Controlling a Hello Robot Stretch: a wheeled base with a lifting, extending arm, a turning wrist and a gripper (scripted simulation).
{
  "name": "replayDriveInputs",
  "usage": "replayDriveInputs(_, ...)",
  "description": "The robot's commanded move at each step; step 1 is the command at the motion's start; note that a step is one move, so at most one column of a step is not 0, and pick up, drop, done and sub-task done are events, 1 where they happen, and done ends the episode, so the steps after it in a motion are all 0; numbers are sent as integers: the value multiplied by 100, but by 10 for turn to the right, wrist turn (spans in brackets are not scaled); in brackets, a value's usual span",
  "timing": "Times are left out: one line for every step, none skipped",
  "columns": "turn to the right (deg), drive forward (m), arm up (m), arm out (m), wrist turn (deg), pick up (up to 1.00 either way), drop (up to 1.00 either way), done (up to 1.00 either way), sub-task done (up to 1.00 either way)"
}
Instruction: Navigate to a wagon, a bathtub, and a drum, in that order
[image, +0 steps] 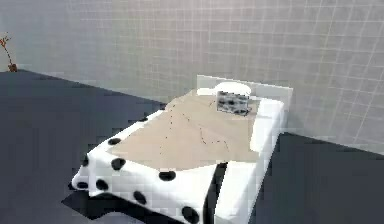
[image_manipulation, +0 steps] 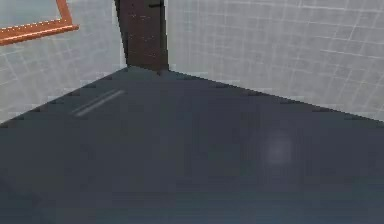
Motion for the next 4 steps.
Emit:
replayDriveInputs(450, 0, 0, 0, 0, 0, 0, 0, 0)
replayDriveInputs(450, 0, 0, 0, 0, 0, 0, 0, 0)
replayDriveInputs(450, 0, 0, 0, 0, 0, 0, 0, 0)
replayDriveInputs(90, 0, 0, 0, 0, 0, 0, 0, 0)
